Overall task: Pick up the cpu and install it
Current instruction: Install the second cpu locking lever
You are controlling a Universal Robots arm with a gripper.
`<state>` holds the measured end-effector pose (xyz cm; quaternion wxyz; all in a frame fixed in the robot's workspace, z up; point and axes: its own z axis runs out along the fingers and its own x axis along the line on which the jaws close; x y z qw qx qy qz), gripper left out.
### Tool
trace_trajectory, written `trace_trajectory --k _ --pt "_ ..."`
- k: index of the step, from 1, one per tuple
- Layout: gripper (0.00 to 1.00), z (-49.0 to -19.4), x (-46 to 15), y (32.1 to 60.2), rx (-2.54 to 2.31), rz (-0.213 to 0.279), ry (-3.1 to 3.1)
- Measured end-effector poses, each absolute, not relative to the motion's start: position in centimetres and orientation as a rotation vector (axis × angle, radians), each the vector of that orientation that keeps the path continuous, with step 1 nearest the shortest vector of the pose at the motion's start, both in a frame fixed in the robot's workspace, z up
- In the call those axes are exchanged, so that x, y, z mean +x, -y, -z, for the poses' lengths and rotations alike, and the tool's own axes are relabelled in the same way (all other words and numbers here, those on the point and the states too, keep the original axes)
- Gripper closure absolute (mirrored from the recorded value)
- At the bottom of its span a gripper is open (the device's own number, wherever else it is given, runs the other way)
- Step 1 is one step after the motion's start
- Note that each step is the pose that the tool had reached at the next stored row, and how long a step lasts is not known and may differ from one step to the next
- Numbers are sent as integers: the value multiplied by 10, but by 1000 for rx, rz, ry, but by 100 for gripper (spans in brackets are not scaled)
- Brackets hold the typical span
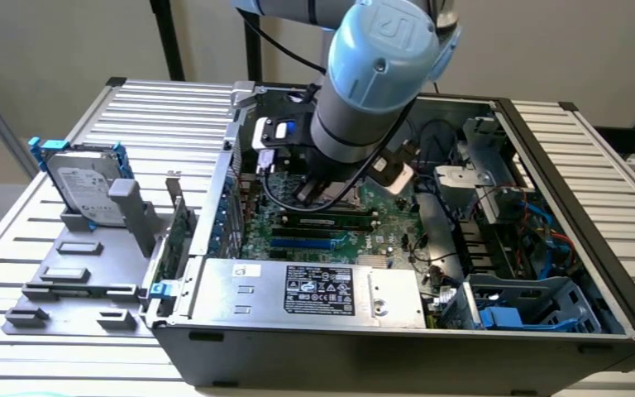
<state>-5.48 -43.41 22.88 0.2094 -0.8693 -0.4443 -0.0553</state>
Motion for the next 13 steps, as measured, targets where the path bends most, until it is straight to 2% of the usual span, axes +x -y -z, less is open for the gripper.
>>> trace_trajectory --k 13 --pt "89 -218 -61 428 -2452 130 1250"
